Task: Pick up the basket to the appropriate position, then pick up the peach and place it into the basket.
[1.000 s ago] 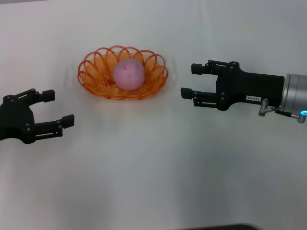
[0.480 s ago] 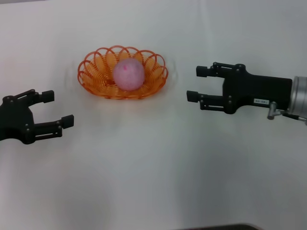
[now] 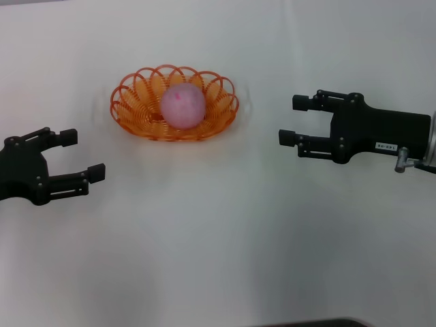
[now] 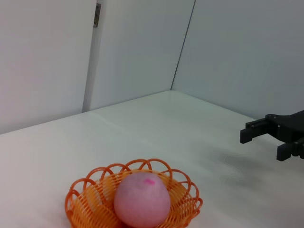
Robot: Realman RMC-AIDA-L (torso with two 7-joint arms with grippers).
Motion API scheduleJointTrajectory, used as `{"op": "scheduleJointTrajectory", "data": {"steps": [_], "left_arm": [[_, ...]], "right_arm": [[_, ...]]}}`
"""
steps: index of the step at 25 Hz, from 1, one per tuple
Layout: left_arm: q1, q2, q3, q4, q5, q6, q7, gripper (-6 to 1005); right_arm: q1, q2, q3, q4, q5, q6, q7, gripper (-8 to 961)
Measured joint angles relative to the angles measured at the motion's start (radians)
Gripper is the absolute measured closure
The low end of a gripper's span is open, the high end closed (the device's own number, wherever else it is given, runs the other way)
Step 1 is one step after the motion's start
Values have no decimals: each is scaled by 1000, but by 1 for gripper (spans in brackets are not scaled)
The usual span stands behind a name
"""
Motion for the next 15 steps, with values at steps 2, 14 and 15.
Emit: {"op": "scheduleJointTrajectory", "data": {"steps": [2, 14, 15], "left_arm": [[0, 0, 0, 0, 0, 0, 0, 91], [0, 0, 0, -2, -1, 1, 0, 91], [0, 0, 0, -2, 0, 1, 0, 91]], "right_arm": [[0, 1, 0, 0, 0, 0, 0, 187], [6, 7, -6, 2, -2, 7, 0, 187], [7, 7, -7, 2, -2, 7, 0, 187]]}}
